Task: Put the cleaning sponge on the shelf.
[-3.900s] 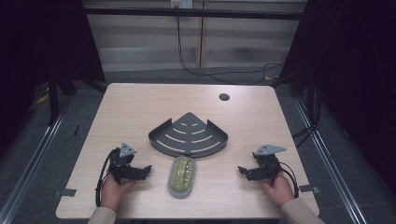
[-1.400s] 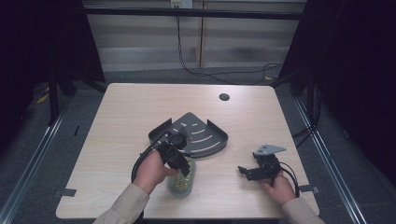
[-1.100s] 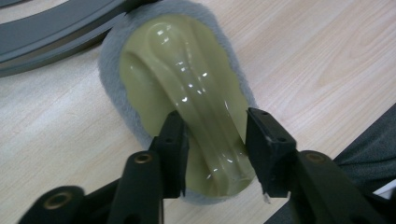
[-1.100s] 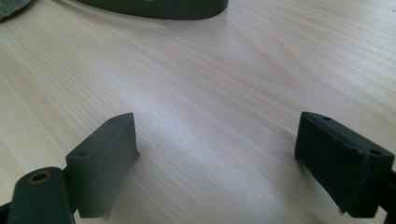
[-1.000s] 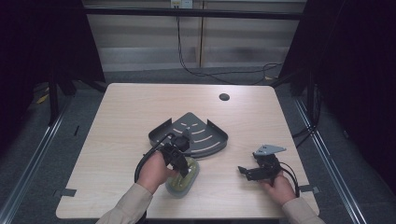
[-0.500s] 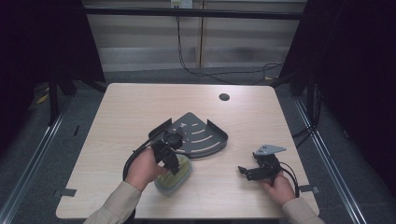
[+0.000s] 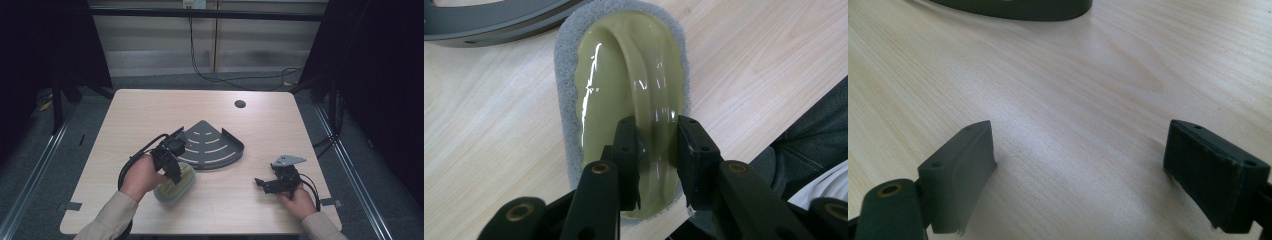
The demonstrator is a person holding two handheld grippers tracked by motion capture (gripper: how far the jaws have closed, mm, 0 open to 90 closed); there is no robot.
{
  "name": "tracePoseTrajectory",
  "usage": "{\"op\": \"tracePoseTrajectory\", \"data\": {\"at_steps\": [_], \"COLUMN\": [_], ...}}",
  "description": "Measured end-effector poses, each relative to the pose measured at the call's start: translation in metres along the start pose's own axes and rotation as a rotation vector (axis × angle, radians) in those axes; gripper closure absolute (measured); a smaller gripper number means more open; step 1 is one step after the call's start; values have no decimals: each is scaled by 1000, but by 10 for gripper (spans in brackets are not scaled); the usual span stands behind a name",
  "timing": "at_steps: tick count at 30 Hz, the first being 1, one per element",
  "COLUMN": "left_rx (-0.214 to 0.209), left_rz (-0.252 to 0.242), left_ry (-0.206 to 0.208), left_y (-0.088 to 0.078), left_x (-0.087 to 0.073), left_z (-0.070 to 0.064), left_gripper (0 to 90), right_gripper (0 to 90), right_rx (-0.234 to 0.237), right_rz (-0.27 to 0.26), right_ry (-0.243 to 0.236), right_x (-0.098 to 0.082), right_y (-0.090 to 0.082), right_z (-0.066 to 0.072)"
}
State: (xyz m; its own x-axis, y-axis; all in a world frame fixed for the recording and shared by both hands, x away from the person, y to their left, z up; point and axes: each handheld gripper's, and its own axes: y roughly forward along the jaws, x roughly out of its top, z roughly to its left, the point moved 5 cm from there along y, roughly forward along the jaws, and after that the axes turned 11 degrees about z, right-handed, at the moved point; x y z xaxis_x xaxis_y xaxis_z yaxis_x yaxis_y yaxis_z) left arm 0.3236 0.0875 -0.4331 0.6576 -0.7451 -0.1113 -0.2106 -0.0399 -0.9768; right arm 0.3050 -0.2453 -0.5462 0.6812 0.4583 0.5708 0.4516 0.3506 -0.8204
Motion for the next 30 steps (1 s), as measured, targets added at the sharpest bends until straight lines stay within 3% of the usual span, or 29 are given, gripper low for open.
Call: {"op": "tracePoseTrajectory", "data": {"at_steps": [30], "left_rx": [29], "left_rz": [-9], "left_ry": [-17], "left_y": [-44], "left_x": [-13], "left_z": [27], "left_gripper": [724], "right_gripper": [125], "right_rx": [-1], "right_rz": [-1], "right_ry": [-2], "right_x": [0], "right_y": [0], "right_z": [0]}}
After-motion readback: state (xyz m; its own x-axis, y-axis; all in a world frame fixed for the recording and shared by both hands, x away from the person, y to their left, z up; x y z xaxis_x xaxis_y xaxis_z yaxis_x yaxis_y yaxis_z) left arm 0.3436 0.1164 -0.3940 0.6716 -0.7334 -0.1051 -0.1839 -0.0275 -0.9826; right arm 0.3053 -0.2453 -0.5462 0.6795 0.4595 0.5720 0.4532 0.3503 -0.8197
